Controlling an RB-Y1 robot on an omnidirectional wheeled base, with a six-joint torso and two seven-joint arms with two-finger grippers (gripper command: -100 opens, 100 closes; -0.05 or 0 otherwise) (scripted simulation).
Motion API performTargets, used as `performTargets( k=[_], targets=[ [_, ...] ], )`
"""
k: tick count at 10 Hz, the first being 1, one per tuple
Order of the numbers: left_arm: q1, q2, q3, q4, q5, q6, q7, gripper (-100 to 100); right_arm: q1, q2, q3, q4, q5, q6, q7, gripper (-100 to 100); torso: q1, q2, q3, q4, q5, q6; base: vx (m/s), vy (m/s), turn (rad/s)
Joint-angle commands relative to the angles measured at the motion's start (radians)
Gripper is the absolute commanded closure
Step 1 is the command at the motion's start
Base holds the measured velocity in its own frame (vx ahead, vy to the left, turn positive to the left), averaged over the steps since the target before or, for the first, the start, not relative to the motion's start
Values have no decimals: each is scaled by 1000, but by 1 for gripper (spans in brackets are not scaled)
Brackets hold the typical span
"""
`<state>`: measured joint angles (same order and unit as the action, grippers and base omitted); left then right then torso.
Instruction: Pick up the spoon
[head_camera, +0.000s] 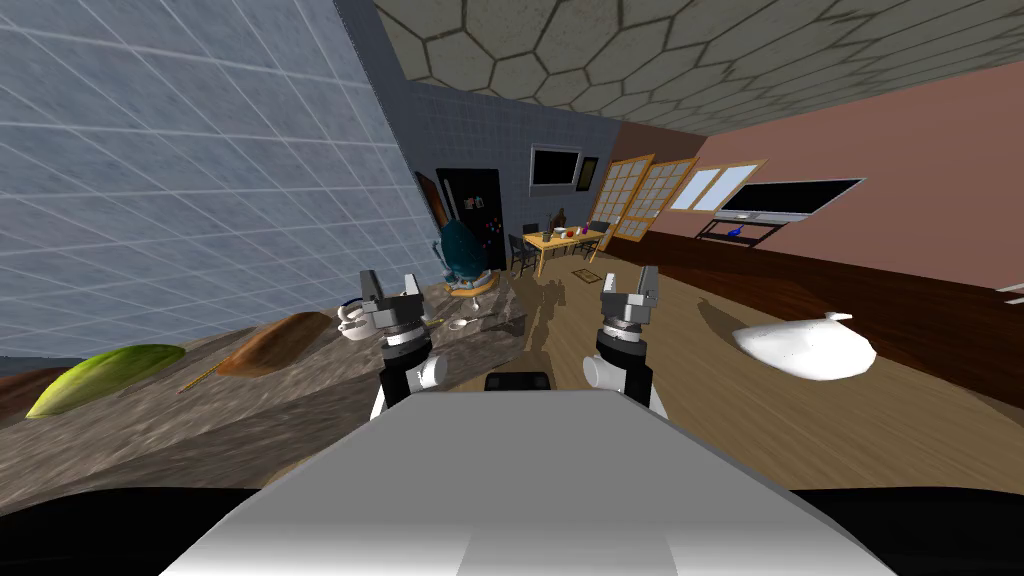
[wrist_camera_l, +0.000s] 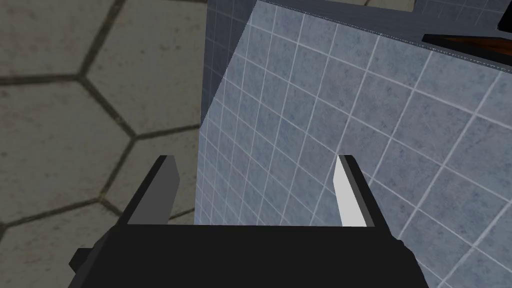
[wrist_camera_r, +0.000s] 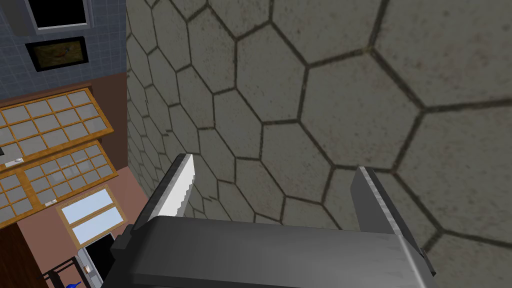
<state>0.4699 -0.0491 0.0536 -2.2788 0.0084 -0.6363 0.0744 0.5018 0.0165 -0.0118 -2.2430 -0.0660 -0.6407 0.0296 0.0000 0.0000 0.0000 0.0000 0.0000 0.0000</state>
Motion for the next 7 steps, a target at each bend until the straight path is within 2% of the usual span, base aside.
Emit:
performTargets(
  k=[1, 4, 7],
  targets=[
    [-5, 45, 3, 8, 3, 8, -3, -100, 0, 0, 0, 0, 0, 0, 0, 0, 0, 0, 0, 0, 0, 0, -12, 11, -39],
    [-25, 134, 13, 38, 13, 39, -12, -100, 0, 0, 0, 0, 0, 0, 0, 0, 3, 2, 1, 0, 1, 0, -33, 36, -76],
    [-59, 221, 27, 86, 29, 95, -28, -100, 0, 0, 0, 0, 0, 0, 0, 0, 4, 3, 2, 1, 1, 0, -52, 50, -111]
  ],
)
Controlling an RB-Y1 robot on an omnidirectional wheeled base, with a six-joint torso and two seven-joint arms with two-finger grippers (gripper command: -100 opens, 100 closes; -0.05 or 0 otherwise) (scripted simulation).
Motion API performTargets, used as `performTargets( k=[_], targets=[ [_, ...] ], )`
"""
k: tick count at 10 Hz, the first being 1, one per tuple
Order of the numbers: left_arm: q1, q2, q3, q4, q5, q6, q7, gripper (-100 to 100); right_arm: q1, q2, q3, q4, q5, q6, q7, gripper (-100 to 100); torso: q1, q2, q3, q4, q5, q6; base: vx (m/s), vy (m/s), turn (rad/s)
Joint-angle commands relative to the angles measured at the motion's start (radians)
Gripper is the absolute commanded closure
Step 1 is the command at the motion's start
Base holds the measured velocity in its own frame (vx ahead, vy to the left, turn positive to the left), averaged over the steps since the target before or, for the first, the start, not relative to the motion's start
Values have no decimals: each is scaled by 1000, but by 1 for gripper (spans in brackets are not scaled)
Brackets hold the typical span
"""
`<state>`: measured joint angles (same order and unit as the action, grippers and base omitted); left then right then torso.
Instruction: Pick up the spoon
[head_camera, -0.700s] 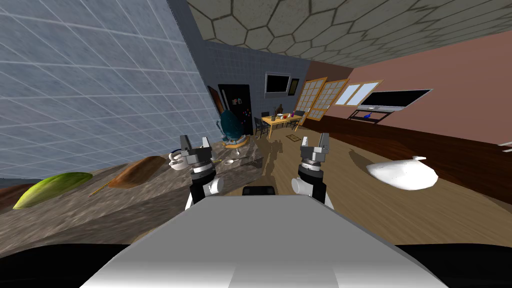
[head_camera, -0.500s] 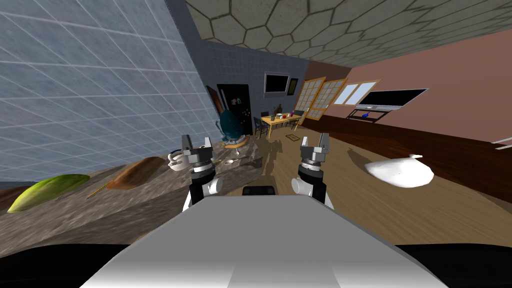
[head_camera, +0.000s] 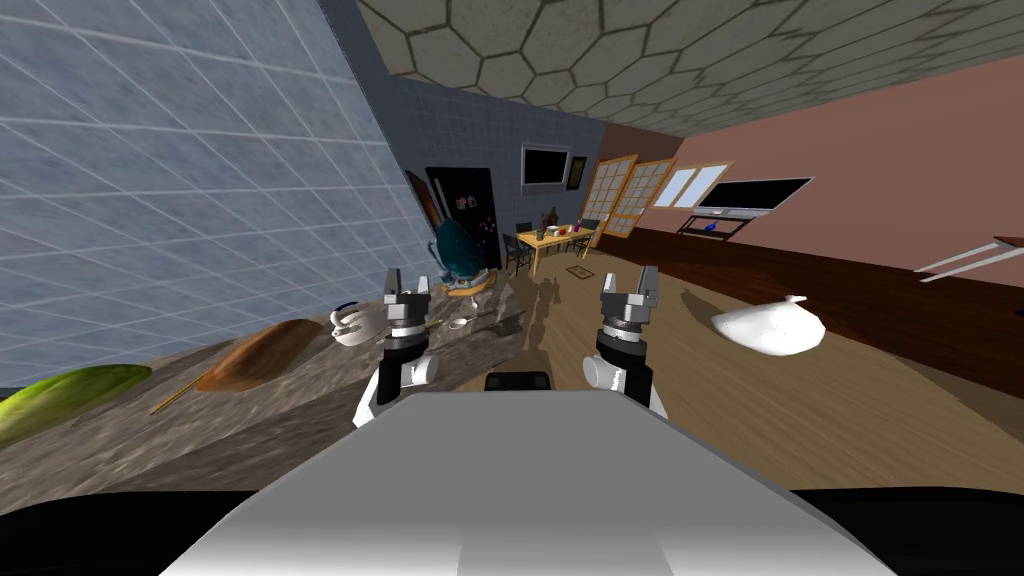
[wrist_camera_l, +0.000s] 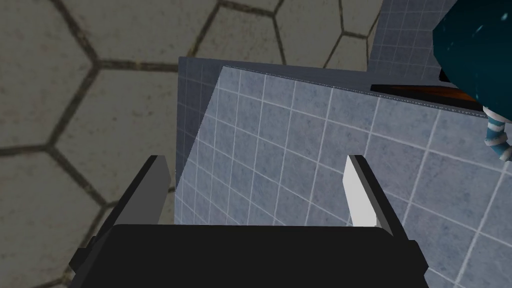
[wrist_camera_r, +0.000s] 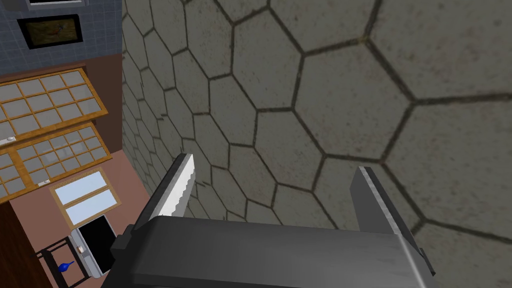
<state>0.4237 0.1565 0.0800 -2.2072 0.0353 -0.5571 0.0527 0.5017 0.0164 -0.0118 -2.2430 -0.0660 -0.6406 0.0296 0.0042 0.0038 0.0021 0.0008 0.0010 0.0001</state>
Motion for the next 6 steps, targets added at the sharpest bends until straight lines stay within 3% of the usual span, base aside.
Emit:
performTargets(
  k=[1, 4, 5, 6],
  targets=[
    [-26, 40, 5, 34, 8, 40, -13, -100, 0, 0, 0, 0, 0, 0, 0, 0, 0, 0, 0, 0, 0, 0, -43, 61, -134],
    [-67, 112, 13, 100, 32, 122, -34, -100, 0, 0, 0, 0, 0, 0, 0, 0, 1, 0, 0, 0, 0, 0, -67, 59, -145],
    [-67, 112, 13, 100, 32, 128, -34, -100, 0, 0, 0, 0, 0, 0, 0, 0, 0, 1, 0, 0, 0, 0, -46, 28, -43],
    [-80, 136, 14, 125, 41, 162, -41, -100, 0, 0, 0, 0, 0, 0, 0, 0, -1, -1, 0, 0, 0, 0, -29, 14, -87]
  ],
)
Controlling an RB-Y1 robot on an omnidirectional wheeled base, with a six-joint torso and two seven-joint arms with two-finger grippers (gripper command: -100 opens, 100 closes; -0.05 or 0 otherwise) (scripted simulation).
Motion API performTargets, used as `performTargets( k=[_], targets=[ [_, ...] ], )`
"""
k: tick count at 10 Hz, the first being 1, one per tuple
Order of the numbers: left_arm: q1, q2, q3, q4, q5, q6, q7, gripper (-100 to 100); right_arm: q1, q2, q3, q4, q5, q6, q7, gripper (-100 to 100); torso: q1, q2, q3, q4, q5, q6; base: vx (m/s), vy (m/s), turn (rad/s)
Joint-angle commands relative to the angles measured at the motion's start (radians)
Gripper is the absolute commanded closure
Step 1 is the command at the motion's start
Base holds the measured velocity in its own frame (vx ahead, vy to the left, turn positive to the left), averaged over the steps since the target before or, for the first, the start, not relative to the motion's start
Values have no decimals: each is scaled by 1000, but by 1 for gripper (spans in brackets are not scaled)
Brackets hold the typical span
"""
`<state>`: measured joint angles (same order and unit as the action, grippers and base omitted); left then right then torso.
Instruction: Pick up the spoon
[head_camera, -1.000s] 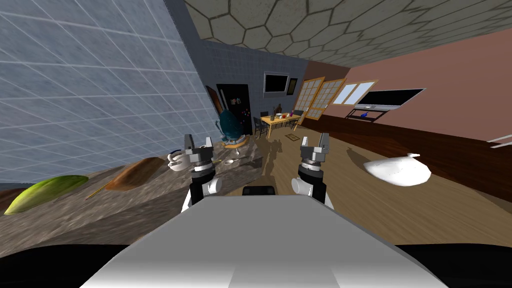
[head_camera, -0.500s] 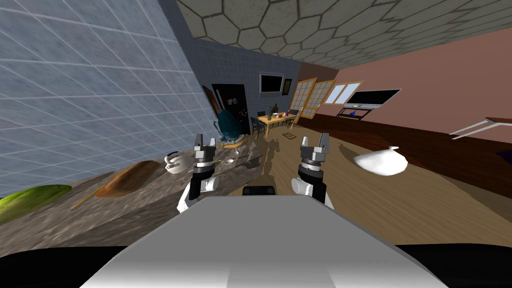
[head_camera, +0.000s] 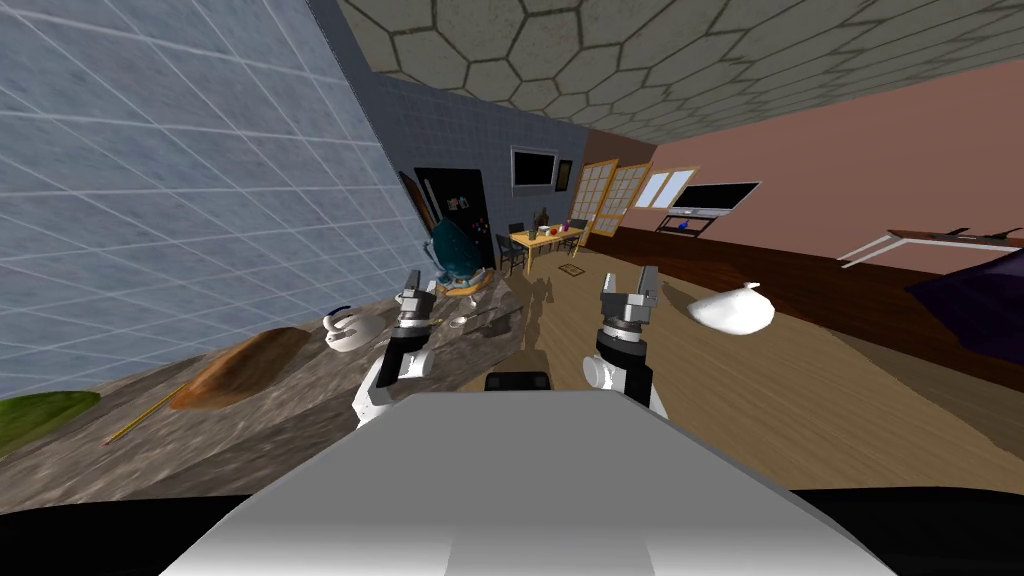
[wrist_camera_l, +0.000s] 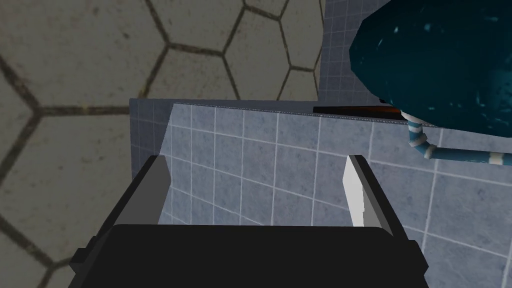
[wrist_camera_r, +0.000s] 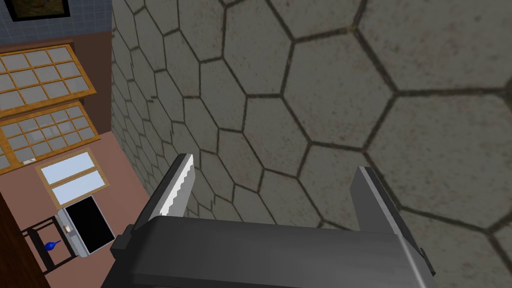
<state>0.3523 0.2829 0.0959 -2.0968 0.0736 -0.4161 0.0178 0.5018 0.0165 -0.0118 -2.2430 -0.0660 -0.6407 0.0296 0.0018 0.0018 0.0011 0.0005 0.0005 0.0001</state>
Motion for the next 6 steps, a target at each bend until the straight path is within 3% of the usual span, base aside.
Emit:
performTargets(
  k=[1, 2, 4, 5, 6],
  targets=[
    [-22, 35, -3, 40, 13, 50, -13, -100, 0, 0, 0, 0, 0, 0, 0, 0, 0, 0, 0, 0, 0, 0, -44, 19, -167],
    [-22, 35, -3, 40, 13, 57, -13, -100, 0, 0, 0, 0, 0, 0, 0, 0, 0, 0, 0, 0, 0, 0, -36, 21, -51],
    [-50, 86, -8, 93, 33, 120, -28, -100, 0, 0, 0, 0, 0, 0, 0, 0, 0, -1, 0, 0, 0, 0, -32, 13, -131],
    [-50, 86, -8, 93, 33, 136, -28, -100, 0, 0, 0, 0, 0, 0, 0, 0, 0, 0, 0, 0, 0, 0, -30, 14, -49],
    [-63, 112, -13, 120, 44, 175, -36, -100, 0, 0, 0, 0, 0, 0, 0, 0, 0, 0, 0, 0, 0, -1, -28, 2, -68]
  ],
)
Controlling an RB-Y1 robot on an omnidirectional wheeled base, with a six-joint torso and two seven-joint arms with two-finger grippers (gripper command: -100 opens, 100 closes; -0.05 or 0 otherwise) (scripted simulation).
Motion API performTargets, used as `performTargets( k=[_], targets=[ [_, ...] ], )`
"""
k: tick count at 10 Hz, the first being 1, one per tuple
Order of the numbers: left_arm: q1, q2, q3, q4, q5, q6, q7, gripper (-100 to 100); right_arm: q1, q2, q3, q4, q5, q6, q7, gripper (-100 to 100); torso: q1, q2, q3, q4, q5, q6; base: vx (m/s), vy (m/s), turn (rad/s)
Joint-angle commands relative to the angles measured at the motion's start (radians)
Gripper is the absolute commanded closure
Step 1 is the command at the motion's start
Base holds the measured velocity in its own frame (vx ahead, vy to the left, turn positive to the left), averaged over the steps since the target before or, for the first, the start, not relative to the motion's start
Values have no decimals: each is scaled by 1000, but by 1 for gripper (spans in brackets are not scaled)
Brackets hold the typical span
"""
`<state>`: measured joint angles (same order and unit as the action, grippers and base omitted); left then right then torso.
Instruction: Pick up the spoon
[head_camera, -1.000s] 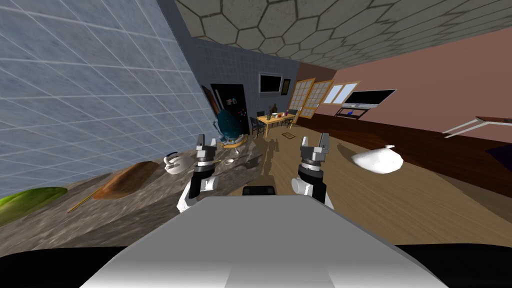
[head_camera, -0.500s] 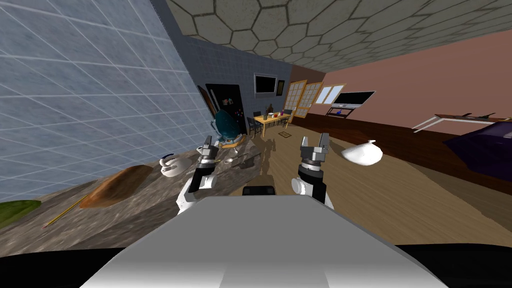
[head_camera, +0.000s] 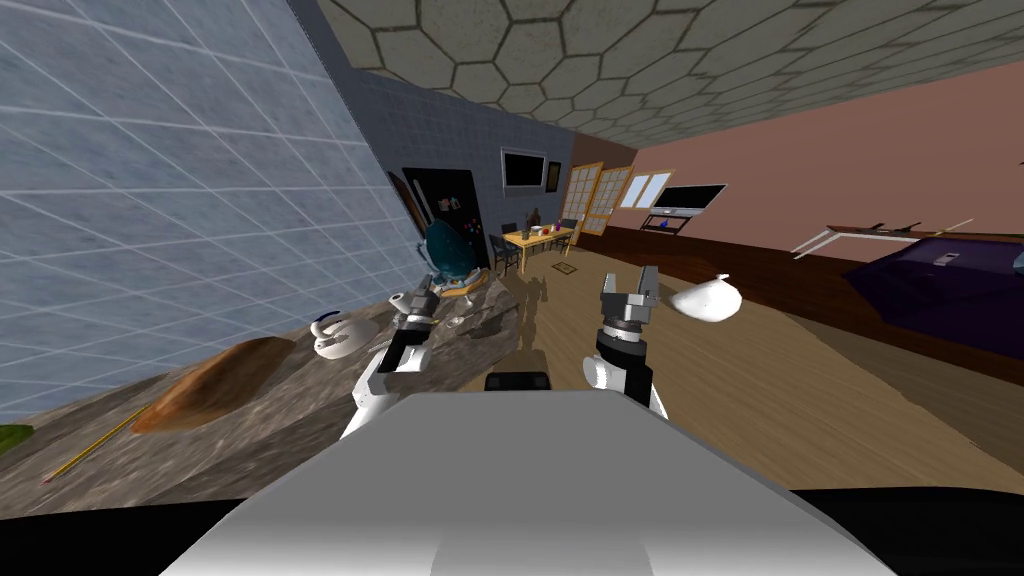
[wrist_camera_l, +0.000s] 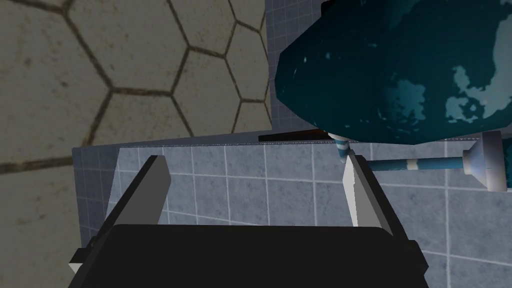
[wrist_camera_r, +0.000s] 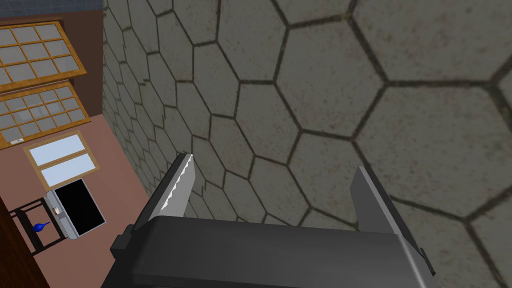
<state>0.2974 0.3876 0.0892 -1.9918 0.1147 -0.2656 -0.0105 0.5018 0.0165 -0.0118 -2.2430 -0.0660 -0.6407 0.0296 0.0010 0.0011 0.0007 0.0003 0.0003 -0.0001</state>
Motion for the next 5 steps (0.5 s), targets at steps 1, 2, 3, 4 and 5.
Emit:
performTargets(
  k=[1, 2, 3, 4, 5],
  targets=[
    [-8, 8, -6, 15, 3, 28, -8, -100, 0, 0, 0, 0, 0, 0, 0, 0, 0, 0, 0, 0, 0, 0, -17, 0, -47],
    [-22, 35, -12, 42, 13, 69, -15, -100, 0, 0, 0, 0, 0, 0, 0, 0, 0, -1, 0, 0, 0, 0, -14, -7, -113],
    [-22, 35, -12, 42, 13, 72, -15, -100, 0, 0, 0, 0, 0, 0, 0, 0, -1, -1, -1, 0, 0, 0, -11, -5, -52],
    [-35, 63, -19, 69, 24, 108, -22, -100, 0, 0, 0, 0, 0, 0, 0, 0, -1, -1, -1, 0, 0, 0, -11, -9, -70],
    [-35, 63, -19, 69, 24, 117, -22, -100, 0, 0, 0, 0, 0, 0, 0, 0, -1, -1, -1, 0, 0, 0, -9, -8, -53]
  ],
)
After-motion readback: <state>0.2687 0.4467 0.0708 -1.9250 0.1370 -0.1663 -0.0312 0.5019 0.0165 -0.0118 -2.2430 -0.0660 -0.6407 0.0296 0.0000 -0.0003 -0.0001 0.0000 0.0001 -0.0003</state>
